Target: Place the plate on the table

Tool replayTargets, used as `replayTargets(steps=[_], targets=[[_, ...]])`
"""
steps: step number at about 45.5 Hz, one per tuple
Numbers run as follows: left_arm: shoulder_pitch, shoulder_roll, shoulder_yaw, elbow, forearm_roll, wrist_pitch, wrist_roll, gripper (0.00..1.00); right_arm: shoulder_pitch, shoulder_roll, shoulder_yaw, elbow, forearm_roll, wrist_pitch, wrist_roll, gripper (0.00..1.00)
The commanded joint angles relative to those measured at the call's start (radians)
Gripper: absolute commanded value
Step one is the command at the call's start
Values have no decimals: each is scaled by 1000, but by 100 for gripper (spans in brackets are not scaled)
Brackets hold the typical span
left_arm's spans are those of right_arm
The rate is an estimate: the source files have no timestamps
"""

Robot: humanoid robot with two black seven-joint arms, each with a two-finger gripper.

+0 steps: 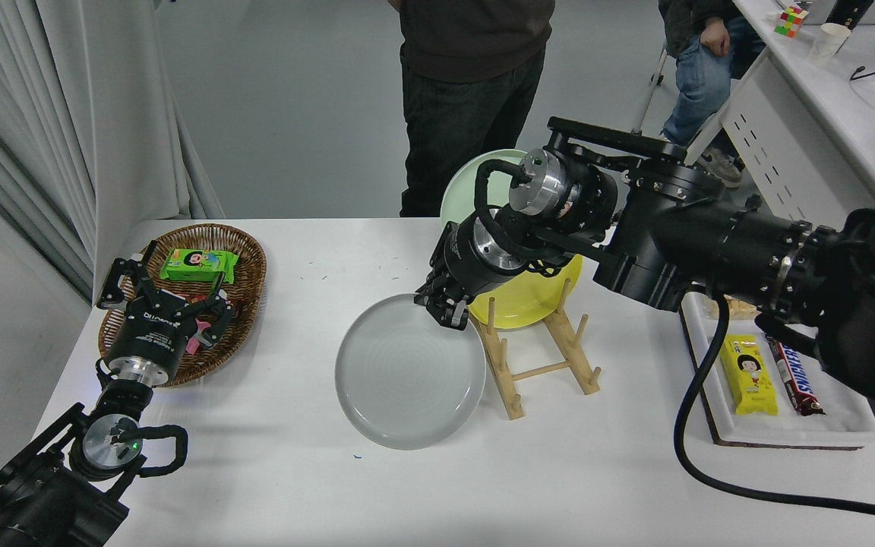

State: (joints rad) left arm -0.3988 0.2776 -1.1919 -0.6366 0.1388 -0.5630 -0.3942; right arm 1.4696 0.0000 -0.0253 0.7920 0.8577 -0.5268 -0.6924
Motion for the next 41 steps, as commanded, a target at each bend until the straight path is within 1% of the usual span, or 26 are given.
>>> replayTargets(steps=[1,12,27,34,41], targets=[[0,0,0,0,-1,0,0,98,-28,0,10,16,3,7,-62,0],[0,0,0,0,1,0,0,98,-100,0,8,27,23,8,-68,0],[0,0,0,0,-1,0,0,98,-184,0,13,13,1,28,-75,0],[0,-2,0,0,1,0,0,98,-209,0,39,-42,1,51,-84,0],[0,0,0,0,-1,0,0,98,-229,0,39,-76,0,45,-94,0]])
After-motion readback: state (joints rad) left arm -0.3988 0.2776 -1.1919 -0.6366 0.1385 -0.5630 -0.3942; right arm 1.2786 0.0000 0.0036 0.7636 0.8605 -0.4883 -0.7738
